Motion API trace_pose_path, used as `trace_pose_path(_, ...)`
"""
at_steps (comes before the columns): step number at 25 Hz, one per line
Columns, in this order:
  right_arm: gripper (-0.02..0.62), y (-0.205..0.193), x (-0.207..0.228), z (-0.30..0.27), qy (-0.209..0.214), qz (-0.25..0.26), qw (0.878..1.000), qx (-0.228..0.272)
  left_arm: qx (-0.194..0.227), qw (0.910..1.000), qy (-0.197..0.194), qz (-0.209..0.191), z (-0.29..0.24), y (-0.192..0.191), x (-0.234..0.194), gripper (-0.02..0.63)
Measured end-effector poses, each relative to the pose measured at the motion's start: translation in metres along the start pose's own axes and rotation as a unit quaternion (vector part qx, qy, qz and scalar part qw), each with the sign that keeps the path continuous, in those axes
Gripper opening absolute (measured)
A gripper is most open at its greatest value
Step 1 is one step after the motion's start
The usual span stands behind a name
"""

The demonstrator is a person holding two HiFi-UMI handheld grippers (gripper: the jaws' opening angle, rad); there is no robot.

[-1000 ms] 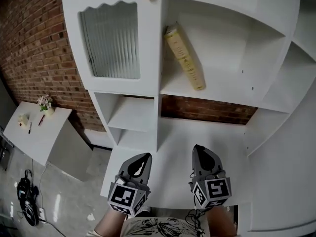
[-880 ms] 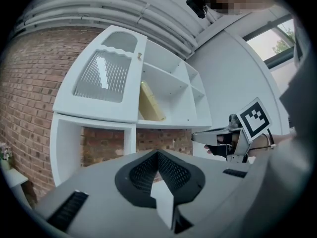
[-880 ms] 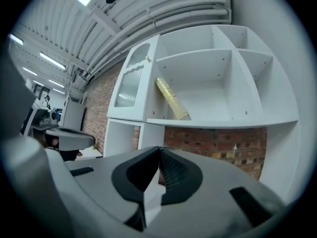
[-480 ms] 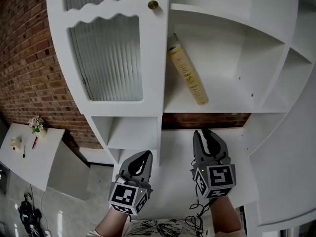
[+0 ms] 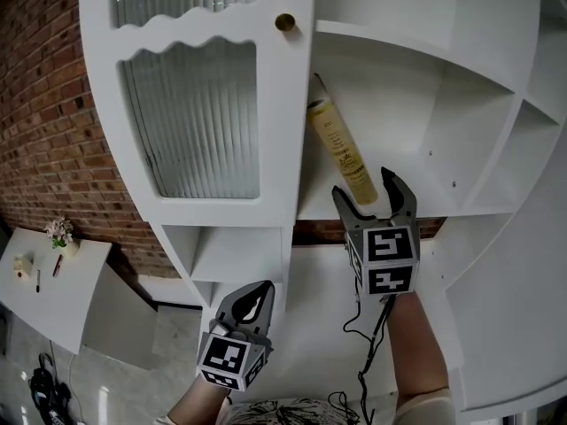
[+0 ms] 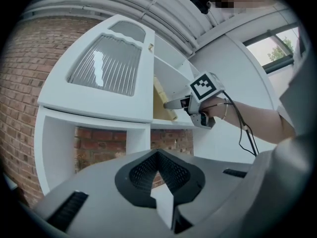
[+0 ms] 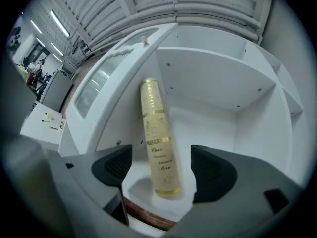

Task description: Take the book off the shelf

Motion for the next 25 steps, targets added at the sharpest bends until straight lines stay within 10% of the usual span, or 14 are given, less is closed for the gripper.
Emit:
trace_pose_path(16,0.377,-0.003,-0.005,-0.096,0.042,0.033,0.992,-0.115,-0.001,0.9997,-0.006,-0.022,-0.015,-0.008,-0.009,0.012)
trace_pose_path(25,0.230,0.006,0.011,-0.096,-0.011,0.079,0.992,-0.101,0.002,0.9998,0.010,-0.016,-0.015,-0.015,-0.017,0.012)
Point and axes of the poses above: the fingertips, and each gripper's own axes: z backward along the fingers, x to its right, y out of its top, the point moved 2 cm from there along z, backward along the fingers, and after that the axes turned 8 degrees about -z, right-handed, at the moved point
